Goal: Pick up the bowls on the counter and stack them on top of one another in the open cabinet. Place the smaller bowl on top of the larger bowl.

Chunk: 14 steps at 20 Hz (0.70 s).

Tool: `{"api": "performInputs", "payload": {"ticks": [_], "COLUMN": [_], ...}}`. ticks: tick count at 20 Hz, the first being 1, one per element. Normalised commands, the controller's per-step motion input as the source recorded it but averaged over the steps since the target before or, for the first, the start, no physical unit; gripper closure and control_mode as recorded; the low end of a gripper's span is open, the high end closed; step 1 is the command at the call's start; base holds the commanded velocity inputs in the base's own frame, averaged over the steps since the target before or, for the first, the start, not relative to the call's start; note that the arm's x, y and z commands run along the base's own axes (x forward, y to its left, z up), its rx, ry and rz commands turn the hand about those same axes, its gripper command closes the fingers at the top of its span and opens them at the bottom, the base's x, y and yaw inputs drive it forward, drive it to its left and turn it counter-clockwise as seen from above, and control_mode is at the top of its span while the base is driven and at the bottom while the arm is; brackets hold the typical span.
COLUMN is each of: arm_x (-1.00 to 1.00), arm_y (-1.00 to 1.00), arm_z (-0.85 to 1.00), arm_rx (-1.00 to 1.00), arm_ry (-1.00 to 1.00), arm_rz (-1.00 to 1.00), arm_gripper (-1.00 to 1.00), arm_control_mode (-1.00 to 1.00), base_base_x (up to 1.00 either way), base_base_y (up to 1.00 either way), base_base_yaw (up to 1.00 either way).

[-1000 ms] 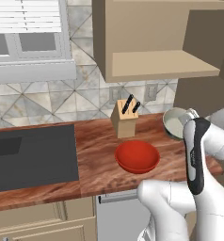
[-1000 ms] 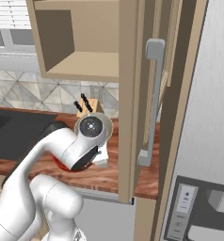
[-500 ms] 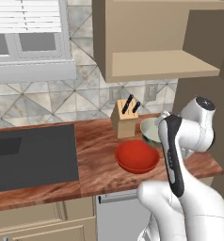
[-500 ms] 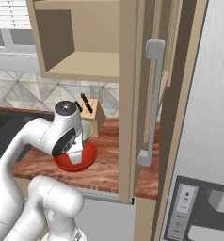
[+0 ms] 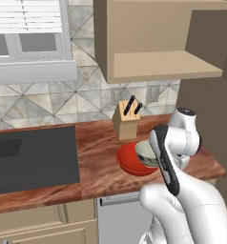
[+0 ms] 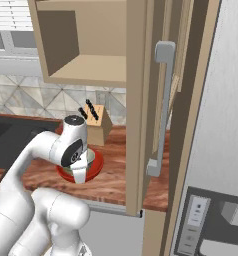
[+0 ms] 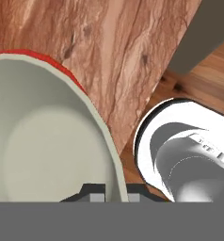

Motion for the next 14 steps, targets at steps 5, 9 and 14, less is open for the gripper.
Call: {"api": "performInputs", "payload": {"ticks": [5,9,14], "arm_x": [0.29,0.58,0.62], "arm_y": [0.12,0.13,0.0], "arm_z": [-0.5,-0.22,-0.09], "arm_rx": [-0.05,-0.08,-0.04], "arm_ry": [0.02,-0.03,-0.04], "arm_rz": [0.01,0.0,0.0], "arm_gripper": [1.0,1.0,1.0], "arm_control_mode": [-1.0,-1.0,-1.0], "base_base_x": [0.0,0.0,0.0], "base_base_y": [0.0,0.0,0.0], "base_base_yaw": [0.0,0.0,0.0]}}
